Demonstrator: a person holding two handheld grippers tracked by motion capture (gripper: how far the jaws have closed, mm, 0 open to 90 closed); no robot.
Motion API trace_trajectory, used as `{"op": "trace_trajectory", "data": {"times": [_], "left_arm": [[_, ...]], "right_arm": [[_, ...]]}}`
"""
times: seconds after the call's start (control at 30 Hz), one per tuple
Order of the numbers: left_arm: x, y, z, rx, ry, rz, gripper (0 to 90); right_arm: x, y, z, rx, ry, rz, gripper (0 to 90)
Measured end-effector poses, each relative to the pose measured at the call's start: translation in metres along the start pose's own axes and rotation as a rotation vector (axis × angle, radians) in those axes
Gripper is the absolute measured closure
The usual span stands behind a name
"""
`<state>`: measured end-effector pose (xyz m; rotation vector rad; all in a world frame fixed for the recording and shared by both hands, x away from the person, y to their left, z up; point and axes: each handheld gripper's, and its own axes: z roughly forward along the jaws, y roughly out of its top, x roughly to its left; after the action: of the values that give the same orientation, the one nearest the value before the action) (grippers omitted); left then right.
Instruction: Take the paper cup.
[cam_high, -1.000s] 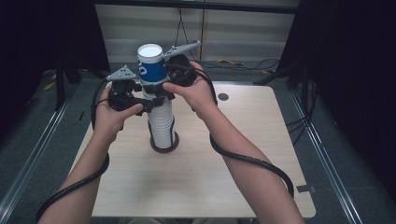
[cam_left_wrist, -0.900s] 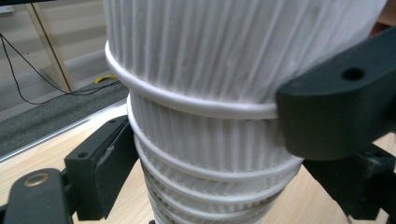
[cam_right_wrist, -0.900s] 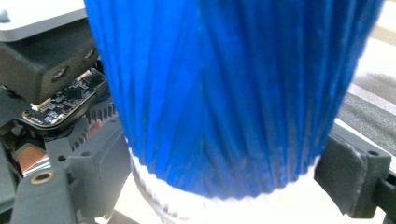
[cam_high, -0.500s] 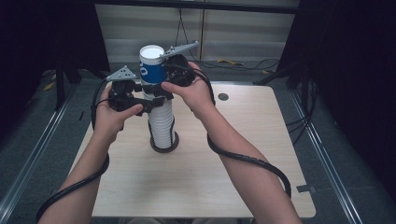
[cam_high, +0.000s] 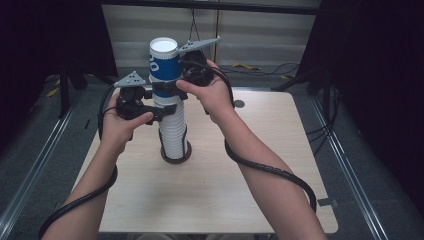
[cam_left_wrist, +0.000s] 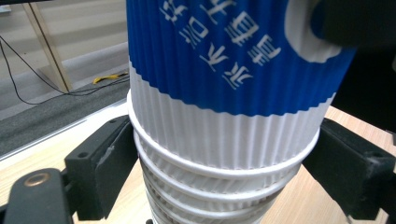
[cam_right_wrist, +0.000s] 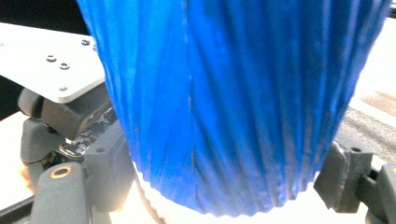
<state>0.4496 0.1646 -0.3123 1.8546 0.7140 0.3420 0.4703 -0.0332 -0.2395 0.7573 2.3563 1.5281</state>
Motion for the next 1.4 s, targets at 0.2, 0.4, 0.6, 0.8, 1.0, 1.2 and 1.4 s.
{"op": "trace_trajectory", "data": {"times": [0.2, 0.4, 0.6, 0.8, 1.0, 1.2, 1.4], "left_arm": [[0.000, 0.000, 0.000, 0.004, -0.001, 0.000, 12.6], [-0.002, 0.001, 0.000, 0.012, -0.003, 0.006, 12.6], [-0.001, 0.001, 0.000, 0.010, -0.001, 0.005, 12.6], [-0.001, 0.001, 0.000, 0.017, -0.001, 0.003, 12.6], [-0.001, 0.001, 0.000, 0.019, -0.002, 0.008, 12.6], [-0.001, 0.002, 0.000, 0.020, -0.002, 0.005, 12.6], [-0.001, 0.001, 0.000, 0.020, -0.002, 0.006, 12.6]], "right_arm": [[0.001, 0.006, -0.005, 0.011, -0.001, -0.012, 20.1], [0.002, 0.010, -0.010, 0.022, -0.003, -0.021, 20.1], [0.001, 0.019, -0.016, 0.009, 0.001, -0.016, 20.1], [0.002, 0.022, -0.018, 0.008, -0.001, -0.023, 20.3], [0.001, 0.025, -0.021, -0.003, -0.001, -0.017, 20.2], [0.001, 0.030, -0.025, -0.002, -0.002, -0.023, 20.2], [-0.001, 0.033, -0.031, -0.009, -0.011, -0.018, 20.2]]}}
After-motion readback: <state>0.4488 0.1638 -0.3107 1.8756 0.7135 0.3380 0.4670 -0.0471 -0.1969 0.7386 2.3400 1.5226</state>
